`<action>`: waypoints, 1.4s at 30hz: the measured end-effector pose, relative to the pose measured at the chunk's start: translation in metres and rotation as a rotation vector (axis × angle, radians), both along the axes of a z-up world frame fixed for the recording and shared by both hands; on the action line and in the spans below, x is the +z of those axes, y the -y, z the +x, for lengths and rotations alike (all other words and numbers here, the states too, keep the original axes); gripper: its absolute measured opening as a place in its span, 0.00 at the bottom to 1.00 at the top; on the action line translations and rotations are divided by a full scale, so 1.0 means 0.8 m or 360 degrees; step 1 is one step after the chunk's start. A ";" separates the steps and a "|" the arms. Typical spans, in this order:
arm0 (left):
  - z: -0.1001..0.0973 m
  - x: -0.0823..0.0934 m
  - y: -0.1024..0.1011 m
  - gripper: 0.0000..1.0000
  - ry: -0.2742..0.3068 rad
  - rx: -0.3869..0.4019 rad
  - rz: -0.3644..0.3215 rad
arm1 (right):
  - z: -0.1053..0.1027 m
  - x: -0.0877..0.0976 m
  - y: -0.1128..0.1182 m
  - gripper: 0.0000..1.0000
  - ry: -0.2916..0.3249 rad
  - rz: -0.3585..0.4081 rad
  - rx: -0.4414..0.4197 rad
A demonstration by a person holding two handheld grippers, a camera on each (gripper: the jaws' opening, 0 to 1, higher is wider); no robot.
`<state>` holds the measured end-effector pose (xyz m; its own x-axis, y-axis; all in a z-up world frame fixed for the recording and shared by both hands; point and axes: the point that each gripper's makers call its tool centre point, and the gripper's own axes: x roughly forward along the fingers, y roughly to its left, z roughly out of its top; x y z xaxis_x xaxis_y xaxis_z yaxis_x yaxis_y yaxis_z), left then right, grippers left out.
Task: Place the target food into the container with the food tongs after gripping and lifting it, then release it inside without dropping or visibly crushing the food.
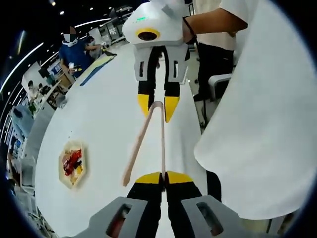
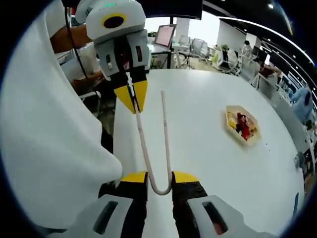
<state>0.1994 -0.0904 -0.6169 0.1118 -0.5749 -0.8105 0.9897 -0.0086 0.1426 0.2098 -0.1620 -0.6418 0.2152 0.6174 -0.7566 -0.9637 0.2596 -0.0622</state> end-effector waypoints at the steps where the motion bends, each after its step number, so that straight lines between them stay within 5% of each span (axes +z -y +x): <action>1: 0.000 0.001 0.001 0.00 -0.0010 0.0003 -0.0012 | 0.002 -0.003 0.001 0.17 0.0015 -0.0022 -0.0014; 6: 0.003 -0.009 -0.002 0.00 -0.0040 0.0037 -0.0022 | -0.001 -0.010 0.000 0.16 -0.0074 -0.0007 -0.0076; 12: 0.007 -0.038 -0.008 0.00 -0.0076 0.0131 -0.0056 | 0.003 -0.032 -0.006 0.15 -0.0047 -0.0073 -0.0033; 23: 0.026 -0.121 -0.049 0.00 -0.0115 0.0183 -0.0023 | 0.025 -0.120 -0.046 0.16 -0.0132 -0.0148 -0.0089; 31: 0.042 -0.158 -0.065 0.00 -0.0182 0.0234 -0.0046 | 0.050 -0.148 -0.057 0.16 -0.0132 -0.0265 -0.0089; 38: 0.046 -0.185 -0.070 0.00 -0.0204 0.0211 -0.0046 | 0.059 -0.155 -0.060 0.17 -0.0144 -0.0153 -0.0133; 39: 0.035 -0.187 -0.076 0.00 -0.0285 0.0199 -0.0009 | 0.058 -0.155 -0.062 0.17 -0.0141 -0.0151 -0.0123; 42: 0.047 -0.180 -0.069 0.00 -0.0281 0.0203 -0.0114 | 0.059 -0.154 -0.060 0.17 -0.0197 -0.0049 -0.0221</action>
